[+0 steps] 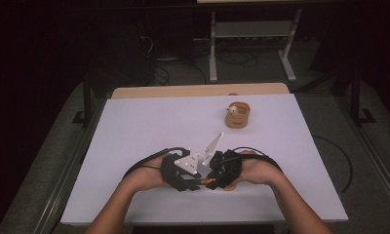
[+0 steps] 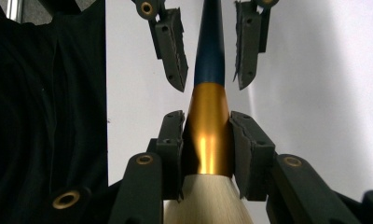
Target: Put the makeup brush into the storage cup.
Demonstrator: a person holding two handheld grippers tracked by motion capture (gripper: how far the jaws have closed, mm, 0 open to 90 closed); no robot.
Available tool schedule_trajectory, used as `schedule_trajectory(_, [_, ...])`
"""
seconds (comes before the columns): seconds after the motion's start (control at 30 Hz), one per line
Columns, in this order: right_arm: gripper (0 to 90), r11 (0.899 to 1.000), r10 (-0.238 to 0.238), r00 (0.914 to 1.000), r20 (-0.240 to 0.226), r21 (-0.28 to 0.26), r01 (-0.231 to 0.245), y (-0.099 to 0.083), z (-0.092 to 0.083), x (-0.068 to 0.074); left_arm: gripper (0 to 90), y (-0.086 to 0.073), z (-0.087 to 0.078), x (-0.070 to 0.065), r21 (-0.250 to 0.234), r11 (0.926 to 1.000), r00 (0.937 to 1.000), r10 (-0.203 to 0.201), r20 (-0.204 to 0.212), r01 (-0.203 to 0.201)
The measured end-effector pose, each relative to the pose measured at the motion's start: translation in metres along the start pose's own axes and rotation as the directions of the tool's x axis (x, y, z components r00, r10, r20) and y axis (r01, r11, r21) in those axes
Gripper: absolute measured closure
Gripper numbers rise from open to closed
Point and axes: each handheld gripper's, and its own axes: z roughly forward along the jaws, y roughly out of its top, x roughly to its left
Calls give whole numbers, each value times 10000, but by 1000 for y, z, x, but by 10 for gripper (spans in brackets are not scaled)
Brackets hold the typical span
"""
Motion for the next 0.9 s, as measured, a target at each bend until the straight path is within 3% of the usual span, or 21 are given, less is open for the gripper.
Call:
schedule_trajectory(0.1, [657, 9997, -211, 9998, 39, -88, 211, 0, 1, -1, 617, 0, 1, 0, 15, 10000, 10000, 34, 3, -34])
schedule_trajectory(0.23, [657, 9999, 103, 9999, -37, 80, -103, 0, 0, 1, 652, 1, 2, 0, 82, 9999, 9999, 106, 5, -106])
schedule_trajectory(0.33, [657, 9996, -226, 9997, -26, -152, 226, 0, 1, -1, 687, 1, 2, 0, 64, 9998, 9999, 163, -27, -163])
schedule_trajectory(0.4, [657, 10000, 63, 9999, -113, -18, -63, 0, 0, 0, 695, 2, 2, 1, 101, 9997, 9997, 229, -7, -229])
schedule_trajectory(0.47, [658, 10000, 52, 9999, -104, -19, -52, 0, 0, 0, 709, 2, 2, 1, 141, 9996, 9997, 249, 0, -249])
schedule_trajectory(0.53, [657, 9989, -385, 9992, -42, -282, 384, 0, 2, -3, 728, 1, 3, 1, 127, 9998, 9999, 166, -5, -166])
schedule_trajectory(0.9, [657, 9988, -434, 9990, -66, -228, 432, 0, 3, -2, 738, 1, 3, 1, 206, 9997, 9998, 115, 184, -119])
